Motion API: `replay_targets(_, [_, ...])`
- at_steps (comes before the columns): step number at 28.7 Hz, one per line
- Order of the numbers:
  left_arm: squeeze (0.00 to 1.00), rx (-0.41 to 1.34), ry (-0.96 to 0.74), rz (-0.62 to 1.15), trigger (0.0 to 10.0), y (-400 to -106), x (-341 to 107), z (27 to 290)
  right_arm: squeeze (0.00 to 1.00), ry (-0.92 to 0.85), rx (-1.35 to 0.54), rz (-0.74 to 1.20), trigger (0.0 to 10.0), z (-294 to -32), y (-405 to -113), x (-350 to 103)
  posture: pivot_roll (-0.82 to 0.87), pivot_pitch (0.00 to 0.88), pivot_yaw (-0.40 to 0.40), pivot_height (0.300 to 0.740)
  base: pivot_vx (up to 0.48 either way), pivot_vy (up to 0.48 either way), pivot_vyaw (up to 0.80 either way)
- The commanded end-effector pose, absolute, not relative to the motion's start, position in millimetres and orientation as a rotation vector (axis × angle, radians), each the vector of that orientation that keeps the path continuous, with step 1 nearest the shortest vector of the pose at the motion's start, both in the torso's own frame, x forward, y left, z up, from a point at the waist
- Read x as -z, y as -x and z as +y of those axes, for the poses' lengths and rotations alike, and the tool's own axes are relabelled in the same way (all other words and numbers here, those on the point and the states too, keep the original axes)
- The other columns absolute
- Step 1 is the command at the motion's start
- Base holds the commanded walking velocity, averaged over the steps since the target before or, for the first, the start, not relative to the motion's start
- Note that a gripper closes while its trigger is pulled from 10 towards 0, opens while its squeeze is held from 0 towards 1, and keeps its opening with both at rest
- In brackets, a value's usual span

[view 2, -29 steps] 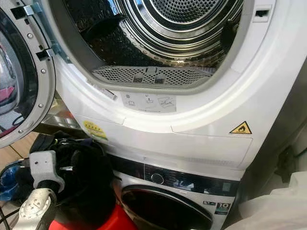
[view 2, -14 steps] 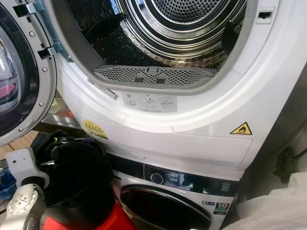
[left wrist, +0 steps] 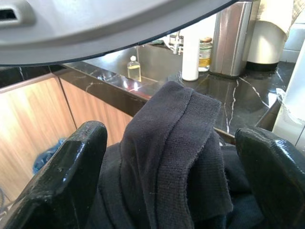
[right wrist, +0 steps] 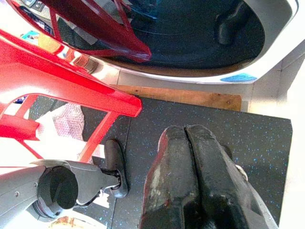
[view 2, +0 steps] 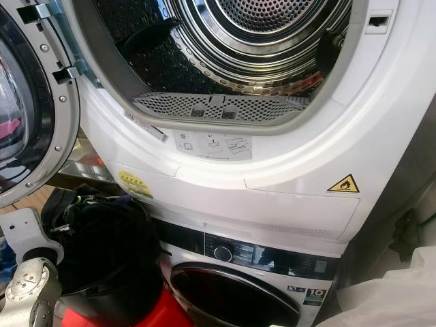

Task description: Clothes washing

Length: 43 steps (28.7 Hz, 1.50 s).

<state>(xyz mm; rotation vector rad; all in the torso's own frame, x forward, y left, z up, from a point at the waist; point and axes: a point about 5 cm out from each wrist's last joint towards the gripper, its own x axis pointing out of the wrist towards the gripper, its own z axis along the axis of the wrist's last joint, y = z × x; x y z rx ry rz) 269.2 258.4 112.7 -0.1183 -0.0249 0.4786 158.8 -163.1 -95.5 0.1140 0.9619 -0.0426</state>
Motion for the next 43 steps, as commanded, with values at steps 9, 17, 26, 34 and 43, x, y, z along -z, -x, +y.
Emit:
replay_targets(9, [1.0, -0.579, 0.176, 0.024, 10.0, -266.2, -108.5, 281.7, 0.0, -0.111, 0.016, 0.973, 10.0, -157.6, -159.5, 95.8, 0.05, 0.0, 0.125, 0.74, 0.0, 0.0, 0.0])
replay_targets(17, [1.0, -0.537, 0.189, 0.029, 10.0, -268.0, -106.8, 276.0, 0.0, -0.11, 0.014, 0.97, 10.0, -157.1, -161.0, 95.3, 0.05, 0.0, 0.125, 0.74, 0.0, 0.0, 0.0])
replay_targets(26, [1.0, -0.236, 0.11, 0.082, 10.0, -268.7, -94.6, 232.1, 0.0, -0.114, 0.017, 0.969, 10.0, -156.8, -160.5, 95.4, 0.05, 0.0, 0.128, 0.74, 0.0, 0.0, 0.0])
replay_targets(34, [0.0, -0.206, 0.116, 0.091, 10.0, -271.7, -93.5, 227.0, 0.0, -0.117, 0.019, 0.968, 10.0, -156.7, -160.6, 95.4, 0.04, 0.0, 0.129, 0.74, 0.0, 0.0, 0.0])
replay_targets(43, [0.0, -0.187, 0.111, 0.095, 10.0, -271.5, -92.8, 223.4, 0.0, -0.12, 0.016, 0.966, 10.0, -155.9, -161.4, 95.1, 0.04, 0.0, 0.132, 0.74, 0.0, 0.0, 0.0])
